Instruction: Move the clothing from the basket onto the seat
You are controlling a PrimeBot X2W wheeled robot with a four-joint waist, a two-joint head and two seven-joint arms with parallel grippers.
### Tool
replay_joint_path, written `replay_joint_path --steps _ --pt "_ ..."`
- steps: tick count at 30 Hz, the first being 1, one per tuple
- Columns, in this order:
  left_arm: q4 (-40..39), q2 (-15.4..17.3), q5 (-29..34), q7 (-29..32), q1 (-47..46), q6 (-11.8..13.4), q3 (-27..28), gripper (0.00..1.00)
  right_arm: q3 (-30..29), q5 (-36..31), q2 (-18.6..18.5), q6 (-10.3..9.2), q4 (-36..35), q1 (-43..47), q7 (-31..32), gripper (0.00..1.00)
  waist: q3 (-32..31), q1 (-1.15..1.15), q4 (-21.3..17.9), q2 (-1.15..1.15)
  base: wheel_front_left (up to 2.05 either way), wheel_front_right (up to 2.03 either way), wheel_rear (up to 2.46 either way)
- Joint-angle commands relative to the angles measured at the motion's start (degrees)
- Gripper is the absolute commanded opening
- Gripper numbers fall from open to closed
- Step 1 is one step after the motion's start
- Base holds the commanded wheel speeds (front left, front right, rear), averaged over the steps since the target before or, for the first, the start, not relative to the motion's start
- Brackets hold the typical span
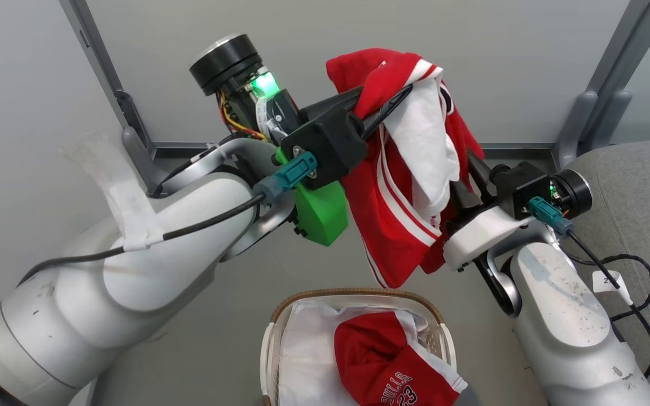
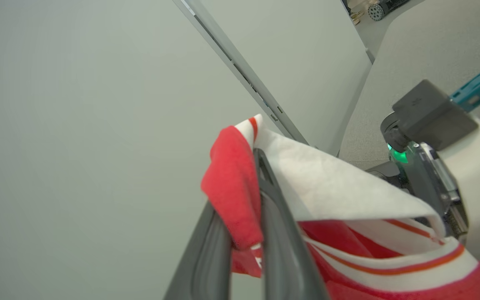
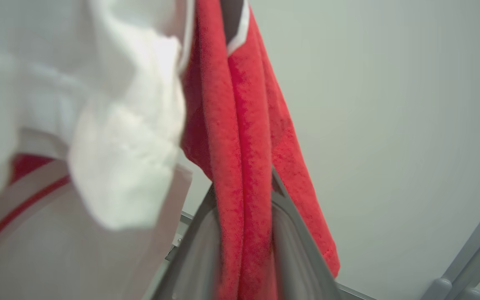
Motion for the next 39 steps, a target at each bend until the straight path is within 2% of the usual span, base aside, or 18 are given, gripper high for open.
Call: replay_joint_path --steps 1,10,12,13,14,15,19,23,30,39 --pt "0.24 0.50 -0.59 -0.54 1.57 0.61 0.23 0.00 -0.03 0.37 -0.25 -0.04 0.35 -0.76 -0.28 0.00 0.00 0.00 -0.06 0.00 0.00 0.00 0.00" --pt "6.10 2.82 -4.23 -6.55 10.69 3.41 1.22 0.00 -0.97 1.04 -0.25 -0.04 -0.56 0.12 -0.28 0.00 0.18 0.00 -1.27 0.00 0.00 0.00 0.00" --pt "8.28 2.50 -5.07 -9.60 13.09 4.32 1.72 0.48 -1.27 1.11 -0.24 -0.04 -0.86 0.42 -0.28 0.00 0.27 0.00 -1.56 0.00 0.00 0.00 0.00" --pt "9.66 2.11 -5.58 -11.07 14.73 4.79 1.94 0.83 -1.47 1.09 -0.25 -0.04 -0.97 0.52 -0.28 0.00 0.32 0.00 -1.72 0.00 0.00 0.00 0.00" --pt "10.65 1.77 -5.74 -12.07 15.92 5.10 2.08 0.96 -1.67 1.08 -0.25 -0.04 -1.06 0.60 -0.28 0.00 0.35 0.00 -1.84 0.00 0.00 0.00 0.00" --pt "11.73 1.31 -5.99 -13.13 17.29 5.57 2.43 1.00 -1.87 1.08 -0.24 -0.04 -1.18 0.68 -0.28 0.00 0.40 0.00 -1.99 0.00 0.00 0.00 0.00" --pt "14.61 -0.62 -5.80 -14.86 22.48 7.29 4.78 1.00 -2.88 1.65 -0.22 -0.04 -1.60 0.92 -0.29 0.00 0.59 0.00 -2.38 0.00 0.00 0.00 0.00" --pt "12.04 -2.85 -4.64 -14.83 29.41 8.13 11.75 1.00 -3.99 0.98 -0.29 -0.04 -2.24 1.53 -0.28 0.00 0.97 0.00 -2.77 0.00 0.00 0.00 0.00" --pt "10.90 -7.08 -1.88 -14.79 40.69 5.37 22.70 1.00 -5.74 -0.10 -0.23 -0.04 -3.38 2.90 -0.29 0.00 1.47 0.00 -3.91 0.00 0.00 0.00 0.00" --pt "11.01 -11.46 3.27 -14.80 47.96 1.72 31.88 1.00 -7.20 -0.52 -0.23 -0.04 -3.90 4.57 -0.29 0.00 1.64 0.00 -5.26 0.00 0.00 0.00 0.00"
